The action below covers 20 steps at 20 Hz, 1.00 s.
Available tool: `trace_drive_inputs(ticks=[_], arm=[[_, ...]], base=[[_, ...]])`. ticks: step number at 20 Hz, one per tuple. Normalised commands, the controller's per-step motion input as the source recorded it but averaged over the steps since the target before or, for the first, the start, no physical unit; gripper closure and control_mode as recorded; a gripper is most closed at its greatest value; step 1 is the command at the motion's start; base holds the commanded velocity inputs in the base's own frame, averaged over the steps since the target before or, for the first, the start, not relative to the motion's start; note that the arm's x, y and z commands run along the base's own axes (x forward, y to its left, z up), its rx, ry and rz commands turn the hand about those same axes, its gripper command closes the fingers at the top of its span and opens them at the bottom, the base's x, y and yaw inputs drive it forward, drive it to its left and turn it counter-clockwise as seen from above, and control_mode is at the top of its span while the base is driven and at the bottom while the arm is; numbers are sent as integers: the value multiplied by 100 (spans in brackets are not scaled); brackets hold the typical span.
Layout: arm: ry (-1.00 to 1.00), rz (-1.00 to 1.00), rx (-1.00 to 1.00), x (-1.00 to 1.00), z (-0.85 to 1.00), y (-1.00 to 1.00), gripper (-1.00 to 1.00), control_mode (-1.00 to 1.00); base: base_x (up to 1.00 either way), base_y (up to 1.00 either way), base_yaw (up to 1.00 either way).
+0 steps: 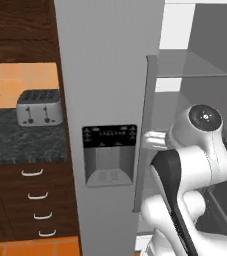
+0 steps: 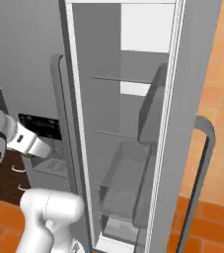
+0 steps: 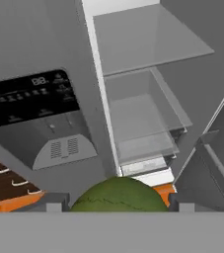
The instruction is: Place one lime and one fish in each tupperware on the nearby counter, to pack two identical lunches.
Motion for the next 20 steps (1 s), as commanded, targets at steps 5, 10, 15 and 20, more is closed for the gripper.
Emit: trace_drive_inputs(ticks=[5, 10, 15, 20], arm=[[0, 0, 0, 0, 0, 0, 100, 100], [0, 0, 0, 0, 0, 0, 100, 100], [0, 0, 0, 0, 0, 0, 100, 100], [0, 0, 0, 0, 0, 0, 100, 100]], base=[[0, 100, -20], [0, 100, -21], [-3, 100, -19], [-1, 100, -18]])
